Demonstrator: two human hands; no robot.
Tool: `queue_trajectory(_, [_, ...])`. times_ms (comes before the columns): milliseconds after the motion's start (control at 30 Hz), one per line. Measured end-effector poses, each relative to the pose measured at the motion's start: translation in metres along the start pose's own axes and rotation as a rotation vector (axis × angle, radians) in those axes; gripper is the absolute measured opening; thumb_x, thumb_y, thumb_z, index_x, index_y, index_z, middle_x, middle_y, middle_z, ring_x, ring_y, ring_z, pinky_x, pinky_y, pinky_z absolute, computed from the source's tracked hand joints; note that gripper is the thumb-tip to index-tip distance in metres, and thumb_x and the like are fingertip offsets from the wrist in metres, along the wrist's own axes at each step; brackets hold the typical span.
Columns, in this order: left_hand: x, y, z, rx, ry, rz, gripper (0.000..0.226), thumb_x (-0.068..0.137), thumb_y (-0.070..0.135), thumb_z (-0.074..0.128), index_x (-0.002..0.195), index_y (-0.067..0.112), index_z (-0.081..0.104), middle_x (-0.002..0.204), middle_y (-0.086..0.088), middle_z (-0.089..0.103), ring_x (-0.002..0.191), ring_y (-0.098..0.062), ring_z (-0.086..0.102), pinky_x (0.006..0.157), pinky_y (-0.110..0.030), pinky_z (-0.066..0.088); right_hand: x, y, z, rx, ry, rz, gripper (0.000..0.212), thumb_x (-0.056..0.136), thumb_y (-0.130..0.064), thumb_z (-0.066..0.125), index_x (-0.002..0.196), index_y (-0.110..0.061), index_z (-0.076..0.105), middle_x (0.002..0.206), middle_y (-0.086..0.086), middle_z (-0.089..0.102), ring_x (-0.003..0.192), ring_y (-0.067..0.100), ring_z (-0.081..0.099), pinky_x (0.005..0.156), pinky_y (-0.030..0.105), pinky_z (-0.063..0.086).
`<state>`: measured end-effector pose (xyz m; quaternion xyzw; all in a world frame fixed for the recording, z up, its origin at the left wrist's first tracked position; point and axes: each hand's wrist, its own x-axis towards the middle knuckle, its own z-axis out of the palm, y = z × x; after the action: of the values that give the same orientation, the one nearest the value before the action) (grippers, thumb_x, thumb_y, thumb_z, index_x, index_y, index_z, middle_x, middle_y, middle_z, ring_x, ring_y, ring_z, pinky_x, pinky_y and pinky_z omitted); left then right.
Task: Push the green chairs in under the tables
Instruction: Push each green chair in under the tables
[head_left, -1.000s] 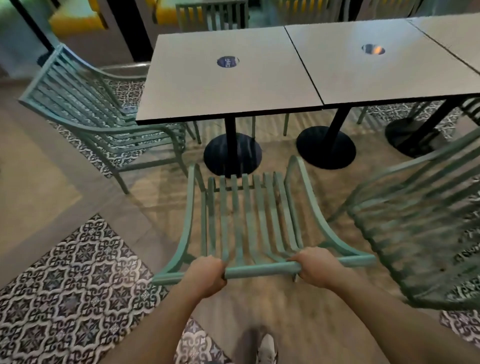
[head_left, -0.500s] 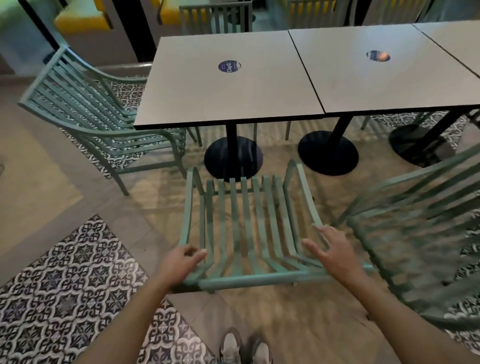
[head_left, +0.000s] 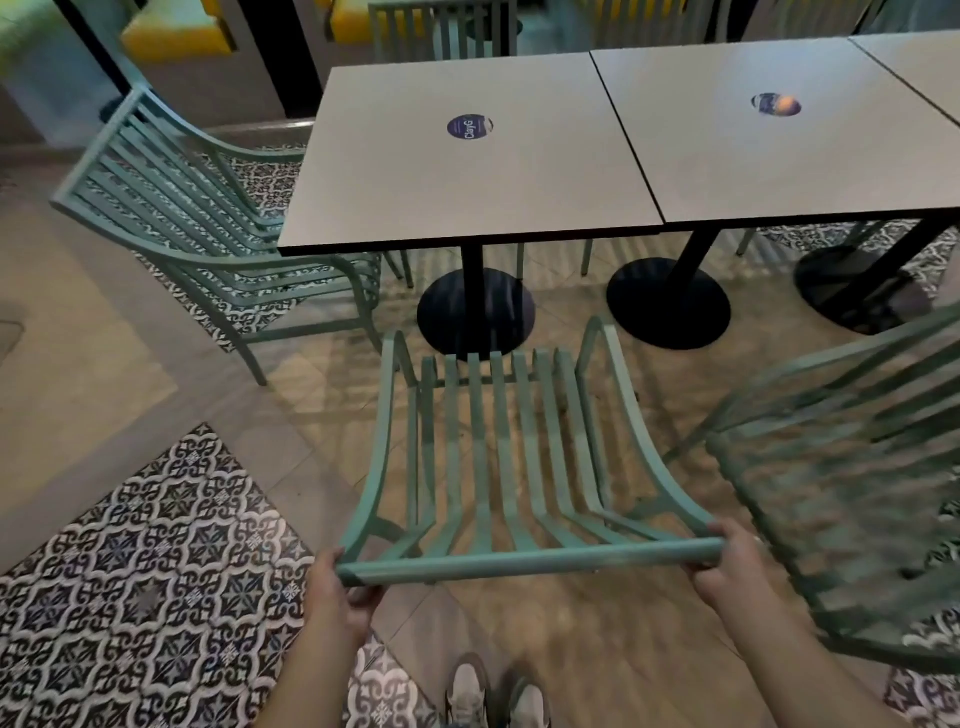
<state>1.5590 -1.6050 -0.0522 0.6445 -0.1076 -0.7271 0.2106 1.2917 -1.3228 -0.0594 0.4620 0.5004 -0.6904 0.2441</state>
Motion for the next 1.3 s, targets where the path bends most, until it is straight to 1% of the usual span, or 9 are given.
queue_trajectory(100, [0.005, 0.001, 0.002, -0.011, -0.002, -0.03, 0.039, 0.097, 0.023, 0.045, 0.128, -0.001, 0.046, 0.098, -0.02, 0.053, 0.079, -0.032, 0.056, 0.064, -0.043, 0.059, 0.0, -0.005, 0.005, -0.02, -0.043, 0.006, 0.037, 0.09, -0.01, 0.046, 0.125, -0.002, 0.051, 0.088, 0.014, 0.05, 0.075, 0.025, 0.051, 0.093, 0.042, 0.048])
queue_trajectory(167, [0.005, 0.003, 0.008, -0.013, 0.01, -0.003, 0.039, 0.097, 0.021, 0.044, 0.13, 0.0, 0.046, 0.108, -0.021, 0.053, 0.079, -0.032, 0.054, 0.077, -0.045, 0.054, 0.001, -0.008, 0.012, -0.021, -0.053, 0.004, 0.017, 0.091, -0.011, 0.044, 0.102, -0.003, 0.053, 0.087, 0.014, 0.047, 0.074, 0.025, 0.049, 0.074, 0.041, 0.047])
queue_trajectory(233, [0.01, 0.007, 0.015, -0.015, 0.024, 0.013, 0.039, 0.097, 0.02, 0.042, 0.13, 0.001, 0.047, 0.106, -0.022, 0.053, 0.08, -0.034, 0.053, 0.08, -0.046, 0.054, 0.004, -0.011, 0.02, -0.041, -0.059, 0.01, 0.018, 0.09, -0.012, 0.045, 0.106, -0.004, 0.051, 0.089, 0.015, 0.048, 0.075, 0.026, 0.05, 0.068, 0.041, 0.046])
queue_trajectory(367, [0.024, 0.021, 0.032, -0.032, 0.017, 0.0, 0.046, 0.094, 0.02, 0.044, 0.136, 0.0, 0.046, 0.117, -0.025, 0.054, 0.084, -0.037, 0.056, 0.083, -0.048, 0.054, 0.012, -0.018, 0.04, -0.008, -0.058, -0.004, 0.034, 0.091, -0.013, 0.05, 0.124, -0.007, 0.045, 0.117, 0.018, 0.047, 0.085, 0.028, 0.053, 0.083, 0.043, 0.048])
queue_trajectory(433, [0.029, 0.029, 0.044, -0.039, 0.023, 0.013, 0.045, 0.094, 0.021, 0.042, 0.134, -0.001, 0.046, 0.103, -0.024, 0.055, 0.078, -0.033, 0.055, 0.075, -0.048, 0.057, 0.017, -0.021, 0.053, -0.016, -0.058, -0.018, 0.045, 0.091, -0.013, 0.052, 0.134, -0.006, 0.042, 0.123, 0.018, 0.045, 0.088, 0.03, 0.053, 0.092, 0.045, 0.046])
queue_trajectory(933, [0.106, 0.128, 0.131, -0.043, 0.051, 0.005, 0.047, 0.094, 0.022, 0.044, 0.137, 0.006, 0.048, 0.133, -0.023, 0.052, 0.092, -0.038, 0.058, 0.082, -0.05, 0.05, 0.045, -0.029, 0.192, -0.012, -0.008, -0.058, 0.05, 0.094, -0.018, 0.05, 0.141, -0.005, 0.038, 0.126, 0.02, 0.046, 0.085, 0.032, 0.053, 0.084, 0.049, 0.044])
queue_trajectory(1067, [0.115, 0.137, 0.152, -0.081, 0.032, 0.004, 0.045, 0.094, 0.021, 0.044, 0.135, 0.004, 0.049, 0.109, -0.021, 0.058, 0.085, -0.036, 0.059, 0.061, -0.045, 0.058, 0.05, -0.037, 0.213, -0.02, 0.02, -0.036, 0.051, 0.092, -0.018, 0.052, 0.14, -0.006, 0.039, 0.132, 0.02, 0.046, 0.092, 0.034, 0.056, 0.086, 0.05, 0.046])
queue_trajectory(1167, [0.122, 0.144, 0.16, -0.048, 0.063, 0.004, 0.048, 0.092, 0.02, 0.047, 0.136, 0.003, 0.048, 0.098, -0.021, 0.056, 0.082, -0.036, 0.059, 0.061, -0.046, 0.051, 0.056, -0.046, 0.226, -0.03, 0.024, -0.014, 0.05, 0.09, -0.016, 0.052, 0.138, -0.008, 0.042, 0.135, 0.021, 0.045, 0.116, 0.037, 0.053, 0.095, 0.055, 0.045])
queue_trajectory(1300, [0.129, 0.152, 0.181, -0.046, 0.042, 0.005, 0.047, 0.091, 0.021, 0.048, 0.134, 0.002, 0.047, 0.099, -0.022, 0.055, 0.084, -0.036, 0.058, 0.064, -0.045, 0.051, 0.061, -0.059, 0.249, -0.042, 0.016, 0.013, 0.051, 0.088, -0.016, 0.054, 0.137, -0.008, 0.041, 0.135, 0.021, 0.044, 0.118, 0.037, 0.051, 0.093, 0.056, 0.046])
